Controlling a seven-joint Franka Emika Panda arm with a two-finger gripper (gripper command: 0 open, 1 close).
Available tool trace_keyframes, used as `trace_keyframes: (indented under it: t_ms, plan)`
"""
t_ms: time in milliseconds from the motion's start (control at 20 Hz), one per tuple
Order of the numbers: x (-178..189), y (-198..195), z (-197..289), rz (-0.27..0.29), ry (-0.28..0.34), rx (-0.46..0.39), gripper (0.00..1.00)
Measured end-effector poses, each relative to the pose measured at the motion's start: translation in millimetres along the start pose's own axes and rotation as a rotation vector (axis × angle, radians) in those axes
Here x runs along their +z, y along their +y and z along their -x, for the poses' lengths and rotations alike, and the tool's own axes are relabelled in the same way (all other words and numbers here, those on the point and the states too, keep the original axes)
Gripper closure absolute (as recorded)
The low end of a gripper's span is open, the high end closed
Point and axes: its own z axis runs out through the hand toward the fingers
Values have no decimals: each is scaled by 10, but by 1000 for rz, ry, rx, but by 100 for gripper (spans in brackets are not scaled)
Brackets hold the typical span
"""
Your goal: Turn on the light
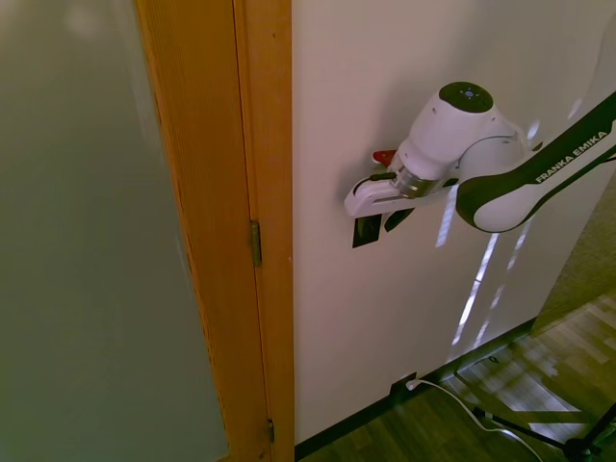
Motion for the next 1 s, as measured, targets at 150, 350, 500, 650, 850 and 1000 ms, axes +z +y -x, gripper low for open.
trace_keyframes:
  t_ms: [150, 350, 500, 650, 850, 1000]
  plan:
    - [69, -25, 23, 2, 0, -1, 100]
    - [78, -41, 46, -6, 0, 3, 100]
    - [76, -39, 30, -10, 2, 6, 100]
    - [78, -28, 1, -10, 5, 11, 100]
    - [70, -27, -11, -12, 6, 12, 100]
    - [45, -21, -18, -19, 6, 15, 100]
